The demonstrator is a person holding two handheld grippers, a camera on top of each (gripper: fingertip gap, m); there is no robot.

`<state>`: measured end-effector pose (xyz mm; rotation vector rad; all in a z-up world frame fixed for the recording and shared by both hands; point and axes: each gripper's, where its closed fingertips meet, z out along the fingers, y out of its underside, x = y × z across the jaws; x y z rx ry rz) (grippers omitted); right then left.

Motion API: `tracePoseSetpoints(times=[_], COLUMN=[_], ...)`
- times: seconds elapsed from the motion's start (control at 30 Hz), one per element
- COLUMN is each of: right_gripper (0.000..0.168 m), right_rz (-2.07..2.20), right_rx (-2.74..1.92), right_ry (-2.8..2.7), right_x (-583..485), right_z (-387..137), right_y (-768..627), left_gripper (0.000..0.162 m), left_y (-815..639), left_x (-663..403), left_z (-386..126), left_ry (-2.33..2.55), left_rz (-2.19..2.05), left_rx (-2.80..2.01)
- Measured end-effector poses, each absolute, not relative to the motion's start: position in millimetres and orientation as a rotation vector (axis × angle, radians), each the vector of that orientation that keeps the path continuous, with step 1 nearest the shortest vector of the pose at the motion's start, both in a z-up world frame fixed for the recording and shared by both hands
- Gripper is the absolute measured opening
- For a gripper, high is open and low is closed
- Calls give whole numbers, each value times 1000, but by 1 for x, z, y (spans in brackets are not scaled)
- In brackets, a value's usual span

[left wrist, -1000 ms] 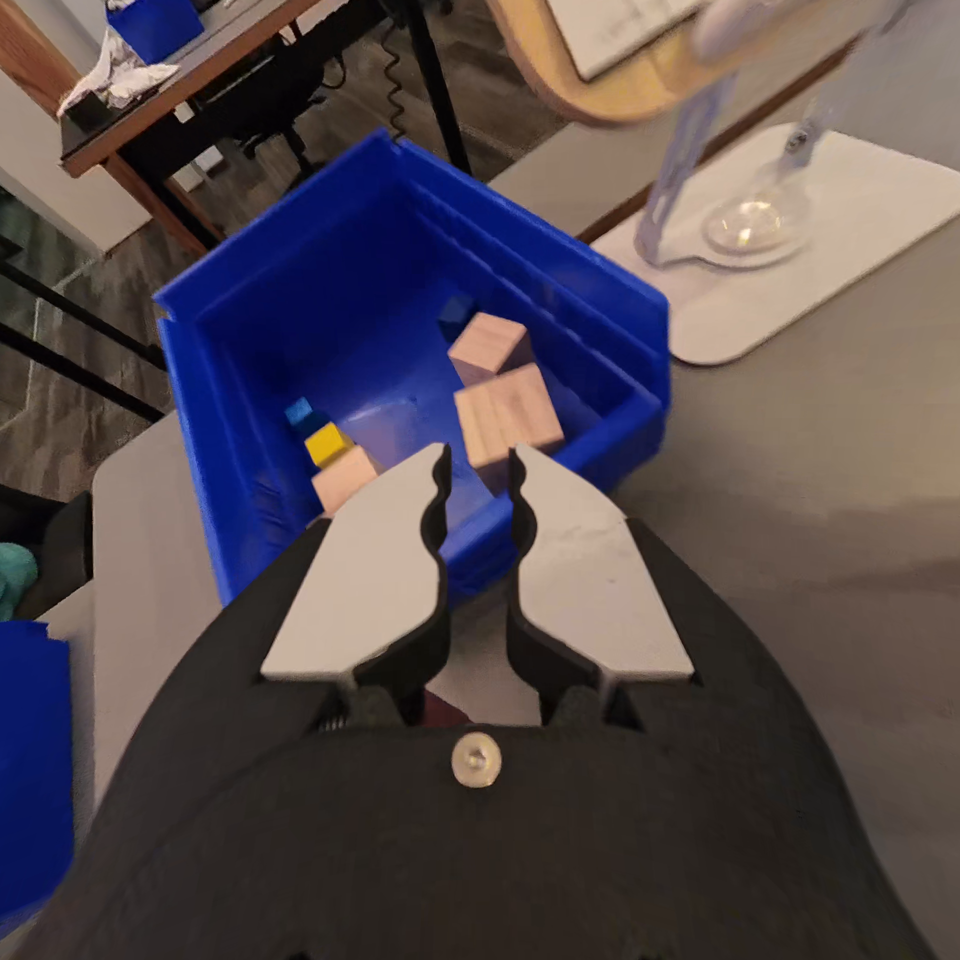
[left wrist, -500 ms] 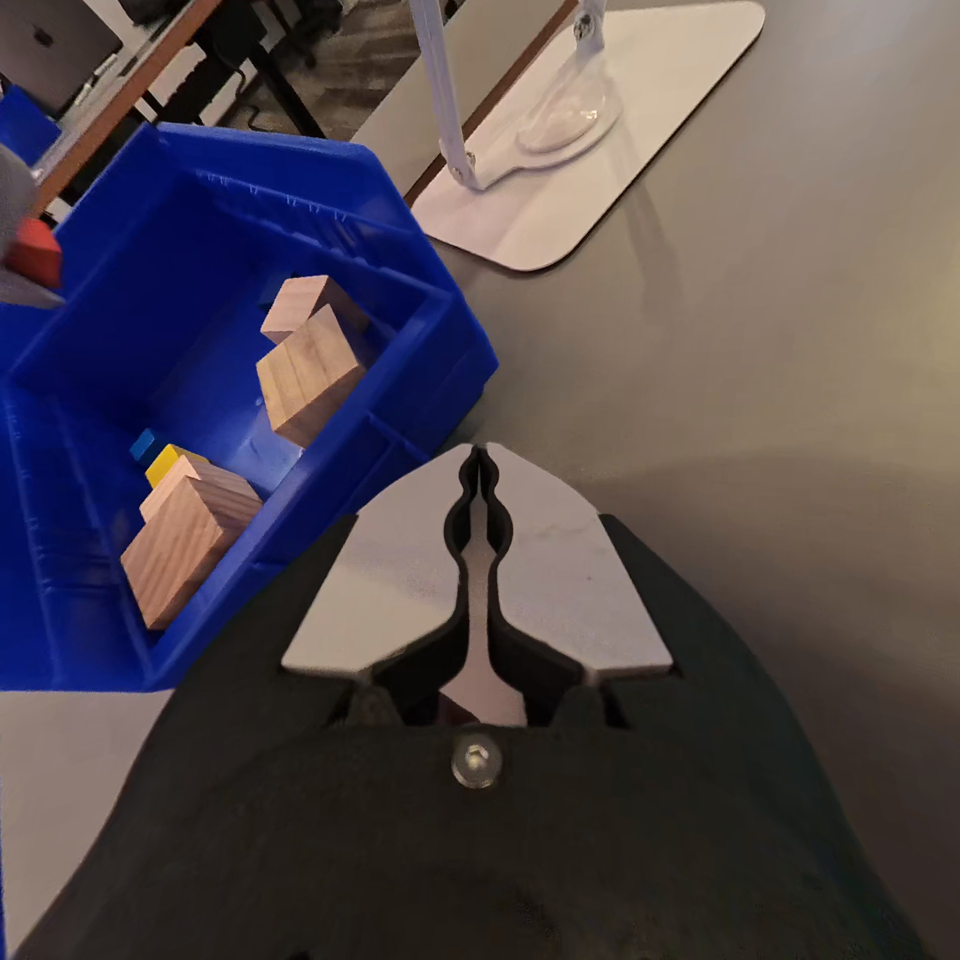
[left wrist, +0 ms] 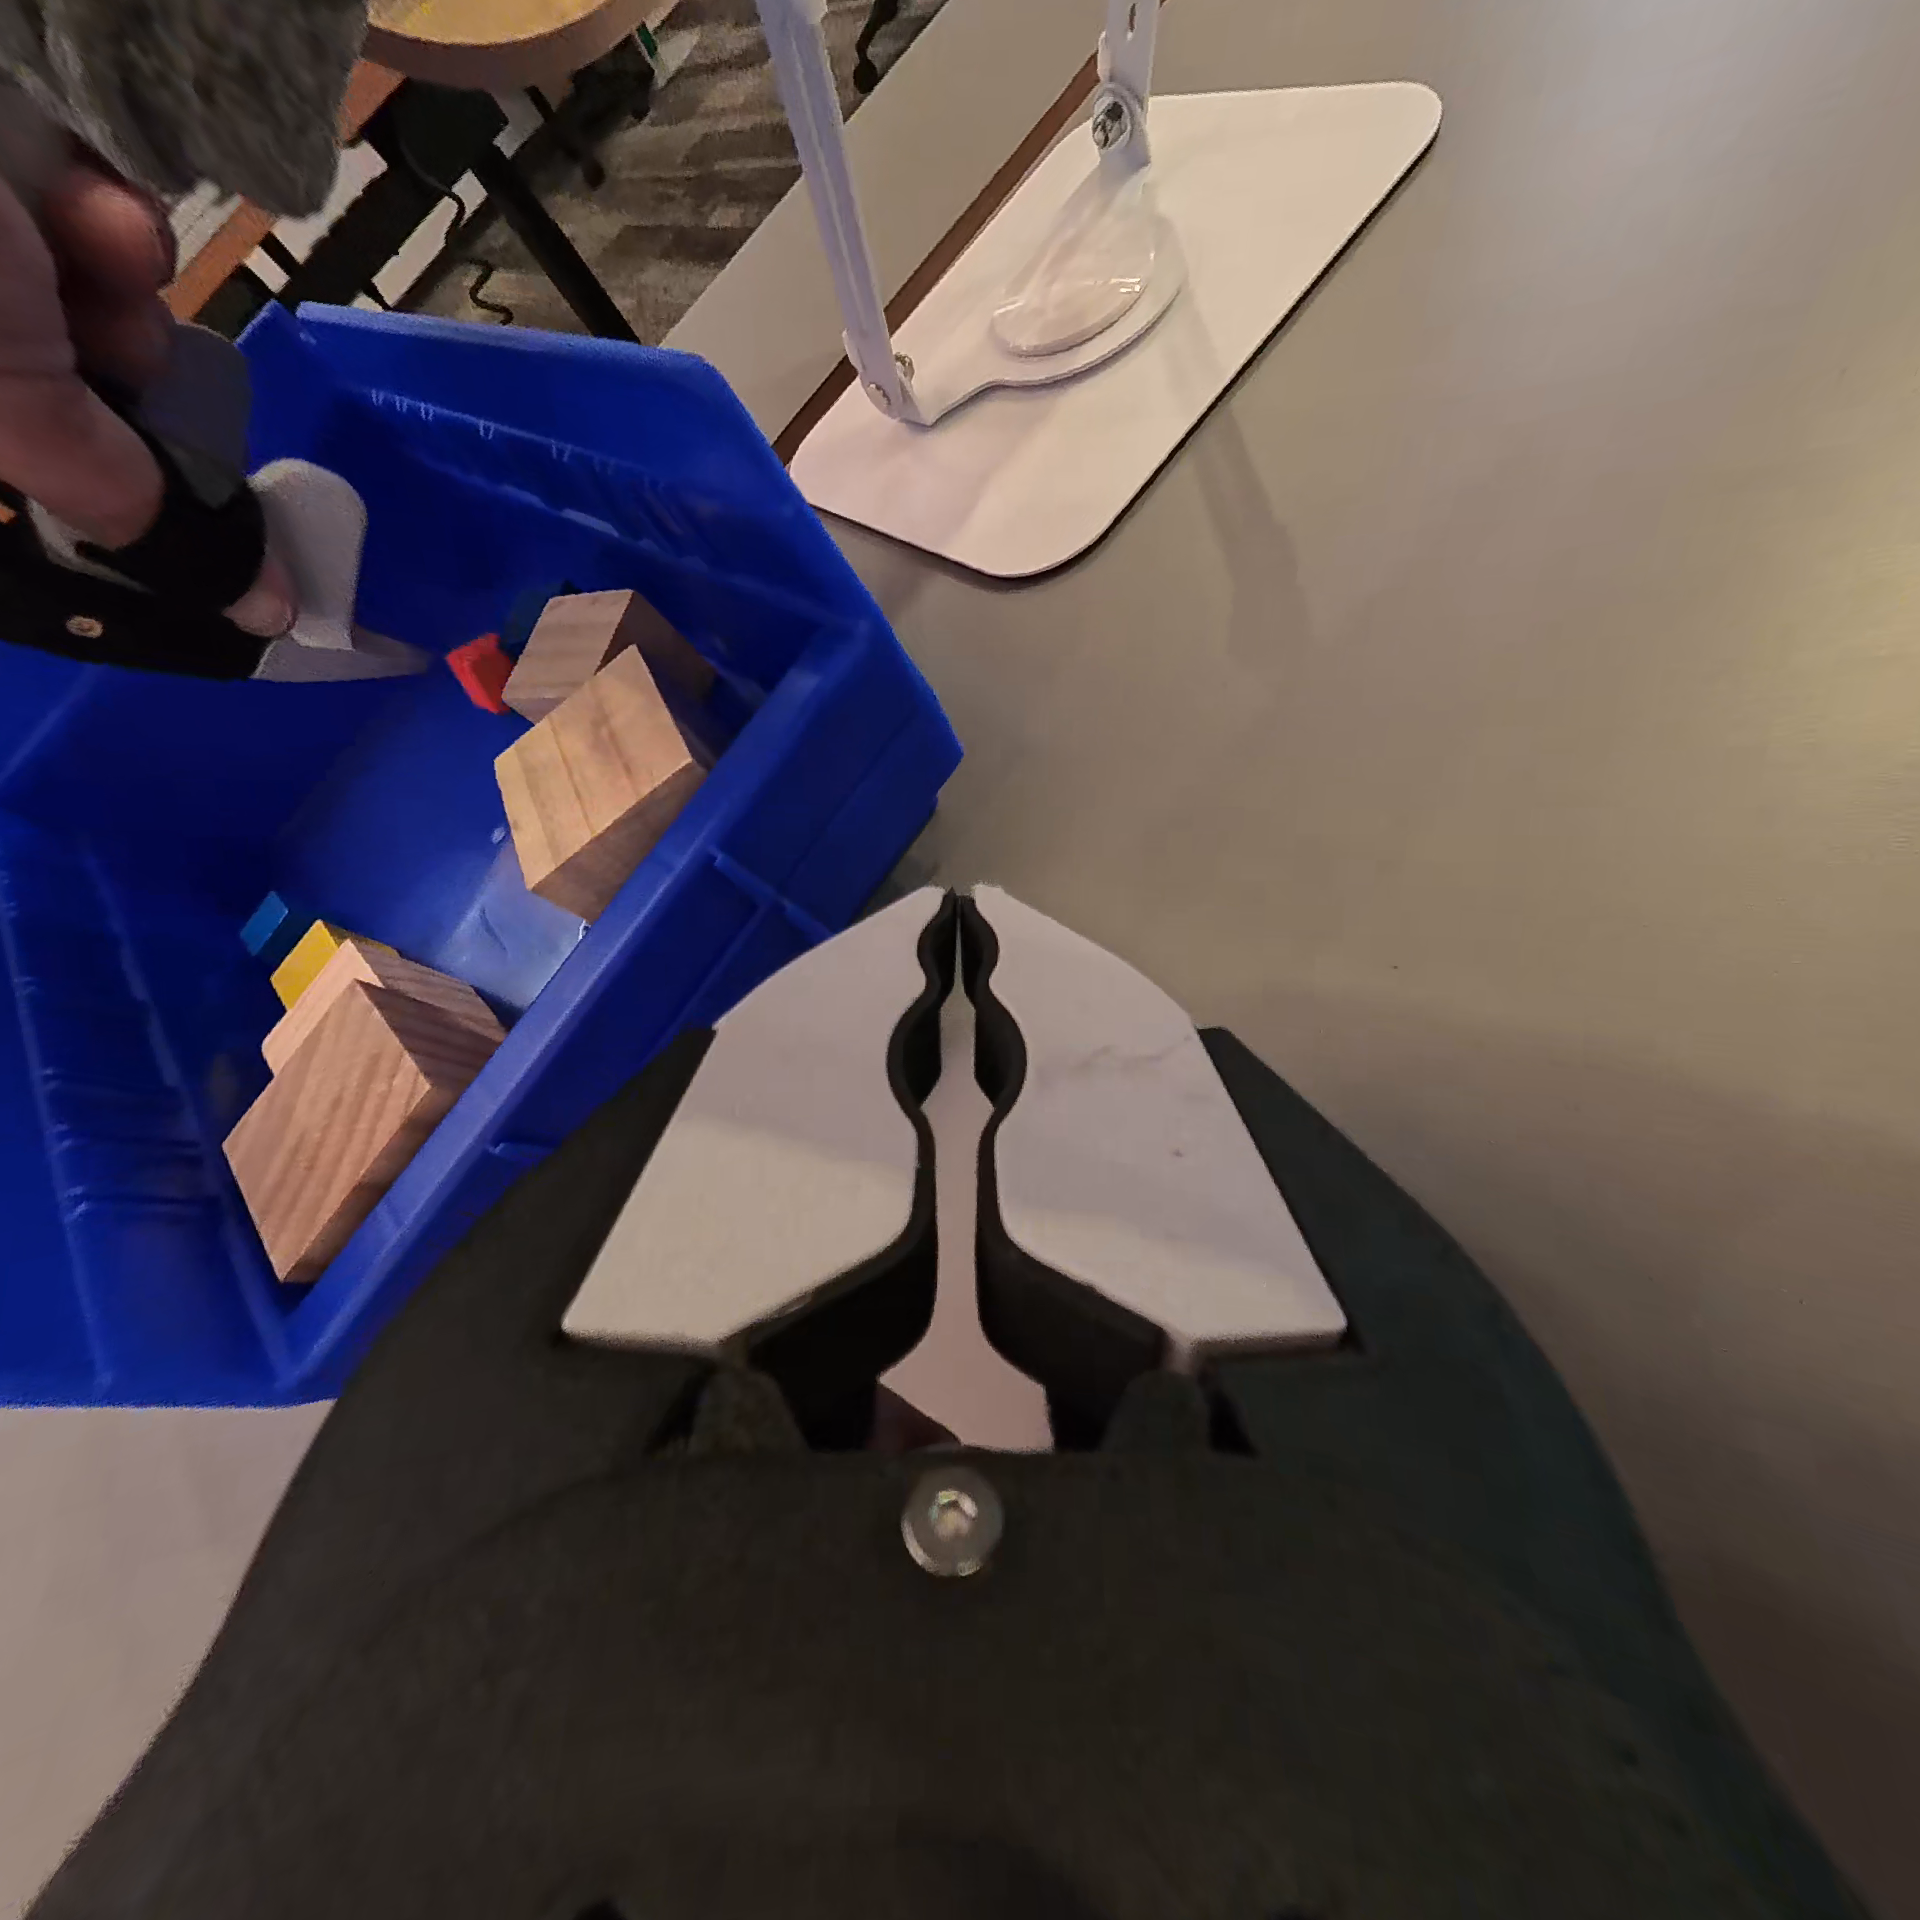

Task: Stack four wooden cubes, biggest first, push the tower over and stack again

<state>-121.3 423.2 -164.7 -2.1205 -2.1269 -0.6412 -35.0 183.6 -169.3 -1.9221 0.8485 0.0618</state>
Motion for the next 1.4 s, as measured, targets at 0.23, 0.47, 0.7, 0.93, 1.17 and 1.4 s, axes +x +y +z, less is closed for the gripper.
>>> tracePoseSetpoints(times=[0.23, 0.47, 0.7, 0.93, 1.17, 1.4], right_gripper=[31, 21, 17, 14, 12, 10], right_rz=[-322, 225, 606, 838, 956, 980], right_rx=[-1879, -1610, -1526, -1581, -1606, -1616], right_ry=[-2112, -2005, -2032, -1951, -1847, -1831], right_x=[-131, -50, 70, 138, 164, 172], right_z=[-106, -43, -97, -151, -165, -179], right_y=[356, 248, 168, 152, 160, 167], left_gripper=[13, 35, 48, 58, 61, 53], left_y=[187, 196, 234, 253, 256, 255], left_x=[-48, -122, -152, -161, -183, -180], left_z=[-153, -91, -100, -136, -168, -176], left_ry=[783, 686, 1165, 1696, 1926, 1947], left_rz=[108, 293, 478, 404, 404, 305], left_rx=[-1872, -1871, -2023, -2235, -2408, -2486])
